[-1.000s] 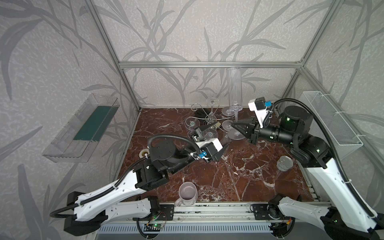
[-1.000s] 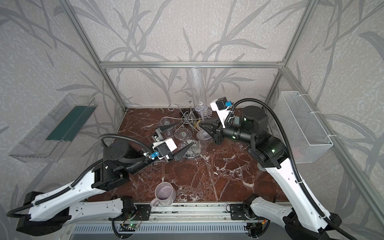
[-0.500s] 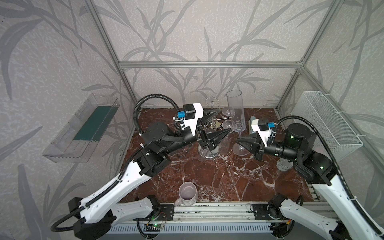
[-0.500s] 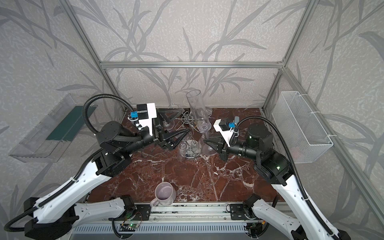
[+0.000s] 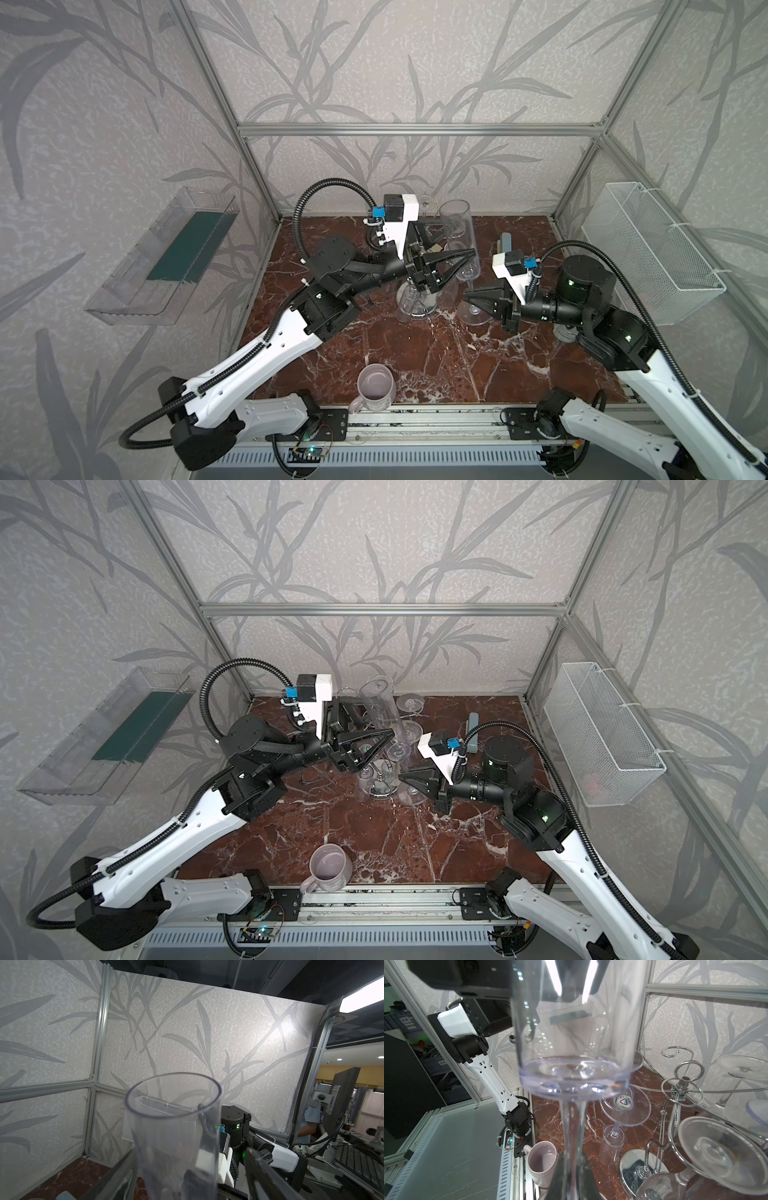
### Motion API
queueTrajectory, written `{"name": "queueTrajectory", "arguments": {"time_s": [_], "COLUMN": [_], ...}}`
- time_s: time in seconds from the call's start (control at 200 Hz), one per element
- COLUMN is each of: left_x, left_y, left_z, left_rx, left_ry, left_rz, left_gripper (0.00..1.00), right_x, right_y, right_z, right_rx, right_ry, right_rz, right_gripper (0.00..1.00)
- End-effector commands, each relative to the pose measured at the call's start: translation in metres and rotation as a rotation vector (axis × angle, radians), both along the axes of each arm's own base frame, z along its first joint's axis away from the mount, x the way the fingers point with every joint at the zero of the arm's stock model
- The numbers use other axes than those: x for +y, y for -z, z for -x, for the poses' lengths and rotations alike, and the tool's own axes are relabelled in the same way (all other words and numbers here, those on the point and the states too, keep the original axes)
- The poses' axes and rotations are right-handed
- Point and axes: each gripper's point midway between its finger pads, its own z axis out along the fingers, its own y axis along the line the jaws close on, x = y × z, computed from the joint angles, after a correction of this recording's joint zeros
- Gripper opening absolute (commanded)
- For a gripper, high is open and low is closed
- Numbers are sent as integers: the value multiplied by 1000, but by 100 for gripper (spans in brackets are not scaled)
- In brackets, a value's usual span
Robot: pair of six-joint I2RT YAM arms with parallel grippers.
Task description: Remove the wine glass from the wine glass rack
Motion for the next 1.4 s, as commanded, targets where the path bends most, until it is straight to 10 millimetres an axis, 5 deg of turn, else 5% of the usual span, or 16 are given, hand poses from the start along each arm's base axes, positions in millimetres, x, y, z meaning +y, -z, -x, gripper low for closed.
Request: {"name": "queueTrajectory", "arguments": {"time_s": [0.0, 0.595, 0.645, 0.715, 0.785, 1.044, 1.394], "left_x": [3, 1, 1, 3, 7, 42, 123], "left_y": [-16, -8, -7, -7, -5, 20, 69], "left_z": [6, 1, 1, 1, 2, 5, 5], "left_rx": [-3, 6, 7, 6, 7, 29, 146], "left_ry": [49, 42, 43, 36, 16, -143, -464], "left_rz": [72, 88, 87, 86, 83, -16, -125], "left_gripper": [76, 33, 33, 32, 32, 32, 30], "right_x": [0, 4, 4, 3, 0, -15, -35], "right_y": [-12, -2, -2, -4, -11, -37, -50], "right_z": [3, 5, 6, 7, 9, 11, 1], "right_rx": [-55, -46, -50, -64, -96, -248, -355], "right_ry": [-1, -12, -13, -14, -10, 59, 206], "right_rz": [-35, -12, -16, -27, -43, -84, -123], "right_gripper": [0, 0, 18, 57, 71, 81, 82]}}
